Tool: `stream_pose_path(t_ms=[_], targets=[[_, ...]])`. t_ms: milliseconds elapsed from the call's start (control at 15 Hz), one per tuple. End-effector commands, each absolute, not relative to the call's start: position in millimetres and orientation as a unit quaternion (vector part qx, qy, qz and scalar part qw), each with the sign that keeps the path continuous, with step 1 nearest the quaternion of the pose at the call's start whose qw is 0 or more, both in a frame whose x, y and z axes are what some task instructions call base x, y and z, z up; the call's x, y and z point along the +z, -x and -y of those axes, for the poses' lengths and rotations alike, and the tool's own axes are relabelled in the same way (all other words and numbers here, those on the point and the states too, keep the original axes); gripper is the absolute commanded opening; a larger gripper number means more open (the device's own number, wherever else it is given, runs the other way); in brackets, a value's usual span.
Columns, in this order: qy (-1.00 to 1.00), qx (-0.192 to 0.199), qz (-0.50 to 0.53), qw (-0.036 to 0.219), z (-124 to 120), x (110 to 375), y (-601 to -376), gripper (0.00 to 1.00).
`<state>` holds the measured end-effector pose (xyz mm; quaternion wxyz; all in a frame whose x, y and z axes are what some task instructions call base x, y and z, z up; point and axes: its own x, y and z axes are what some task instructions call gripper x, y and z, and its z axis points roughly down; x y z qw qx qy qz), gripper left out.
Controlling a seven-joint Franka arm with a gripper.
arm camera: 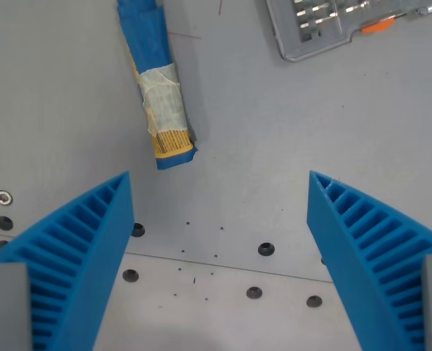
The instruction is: Pick up the blue bag
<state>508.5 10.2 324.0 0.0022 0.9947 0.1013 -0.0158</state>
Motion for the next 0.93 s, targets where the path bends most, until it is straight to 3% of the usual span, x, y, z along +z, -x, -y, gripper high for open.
stream_pose_path(t_ms=[67, 933], targets=[[-0.992, 0.042, -0.118, 0.002, -8, 317, -502, 1.00], [-0.991, 0.040, -0.128, 0.000, -6, 292, -500, 1.00]])
